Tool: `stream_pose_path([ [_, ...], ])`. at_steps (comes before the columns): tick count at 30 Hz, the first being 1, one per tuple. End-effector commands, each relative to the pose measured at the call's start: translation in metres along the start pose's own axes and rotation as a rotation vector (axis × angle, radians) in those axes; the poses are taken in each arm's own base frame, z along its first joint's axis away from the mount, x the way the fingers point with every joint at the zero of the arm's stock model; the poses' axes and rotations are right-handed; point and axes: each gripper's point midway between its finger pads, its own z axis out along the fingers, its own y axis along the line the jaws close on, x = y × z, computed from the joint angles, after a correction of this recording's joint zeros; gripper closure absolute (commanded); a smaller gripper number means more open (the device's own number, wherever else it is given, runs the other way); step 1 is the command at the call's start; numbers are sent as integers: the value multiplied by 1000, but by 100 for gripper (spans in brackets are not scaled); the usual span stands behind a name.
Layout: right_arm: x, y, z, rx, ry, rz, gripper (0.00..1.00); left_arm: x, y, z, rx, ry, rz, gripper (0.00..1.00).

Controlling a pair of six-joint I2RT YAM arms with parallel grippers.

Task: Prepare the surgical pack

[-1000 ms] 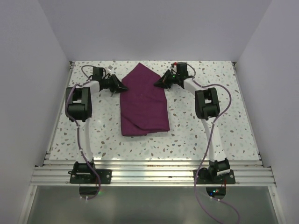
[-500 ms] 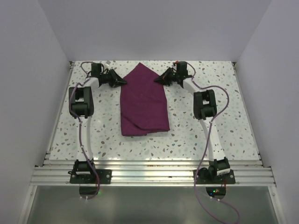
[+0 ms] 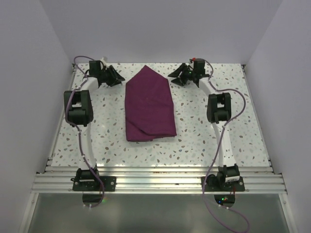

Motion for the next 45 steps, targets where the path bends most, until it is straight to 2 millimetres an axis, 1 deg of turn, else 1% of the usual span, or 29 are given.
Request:
stream_pose_path([
  [1, -15, 28, -27, 1, -22, -121, 45, -28, 2, -25, -94, -141, 86, 57],
  [3, -13, 20, -27, 33, -12, -138, 44, -26, 11, -23, -117, -157, 73, 56],
  [4, -10, 13, -26, 46, -1, -160, 44, -17, 18, -17, -128, -124, 55, 56],
  [7, -4, 4, -23, 67, 17, -183, 43, -2, 27, -1, -151, -67, 52, 56],
  [9, 8, -5, -12, 69, 55, -189, 44, 11, 28, 7, -164, -32, 45, 56],
  [10, 15, -4, -4, 65, 75, -214, 44, 15, 30, 10, -164, -26, 41, 56],
  [12, 22, -5, 1, 74, 88, -235, 44, 25, 31, 16, -168, -14, 38, 56],
  [13, 27, -6, 6, 79, 94, -243, 45, 26, 33, 18, -168, -18, 30, 56],
  [14, 29, -7, 8, 79, 94, -246, 45, 36, 25, 25, -162, -1, 39, 56],
  [15, 31, -9, 10, 84, 93, -248, 46, 35, 23, 27, -153, -1, 41, 56],
  [16, 33, -14, 11, 93, 95, -246, 46, 41, 25, 32, -153, 13, 32, 56],
  [18, 36, -16, 17, 95, 95, -240, 47, 41, 23, 37, -153, 17, 35, 56],
  [19, 35, -16, 19, 90, 90, -240, 48, 46, 26, 41, -155, 31, 30, 56],
  [23, 29, -16, 25, 82, 69, -233, 50, 50, 31, 48, -158, 41, 21, 56],
  [26, 29, -17, 28, 78, 66, -224, 54, 51, 33, 52, -151, 51, 24, 57],
  [28, 33, -19, 31, 79, 72, -222, 58, 54, 35, 53, -153, 56, 21, 59],
  [29, 33, -21, 31, 81, 72, -220, 62, 54, 35, 54, -152, 57, 20, 62],
  [31, 36, -20, 34, 73, 78, -221, 64, 55, 36, 55, -145, 59, 20, 66],
  [32, 36, -19, 35, 69, 76, -221, 67, 54, 35, 55, -135, 61, 22, 72],
  [34, 37, -14, 38, 49, 76, -216, 74, 52, 33, 57, -109, 61, 18, 83],
  [35, 37, -9, 39, 36, 73, -215, 85, 52, 31, 57, -97, 65, 16, 96],
  [36, 34, -3, 39, 15, 64, -200, 92, 48, 25, 57, -73, 67, 14, 100],
  [38, 34, 9, 38, -20, 66, -183, 100, 36, 14, 53, -43, 55, 12, 100],
  [40, 30, 29, 35, -58, 55, -161, 100, 26, -2, 46, -9, 43, 15, 100],
  [41, 27, 46, 28, -80, 49, -165, 100, 19, -13, 42, 16, 35, 25, 100],
  [42, 25, 56, 24, -91, 45, -161, 100, 11, -26, 34, 37, 23, 32, 100],
  [43, 24, 64, 19, -97, 42, -163, 100, 8, -34, 30, 49, 19, 36, 100],
  [44, 20, 80, 7, -105, 32, -169, 100, 1, -49, 20, 74, 16, 44, 100],
  [45, 18, 87, 1, -109, 28, -164, 100, -1, -56, 15, 81, 13, 48, 100],
])
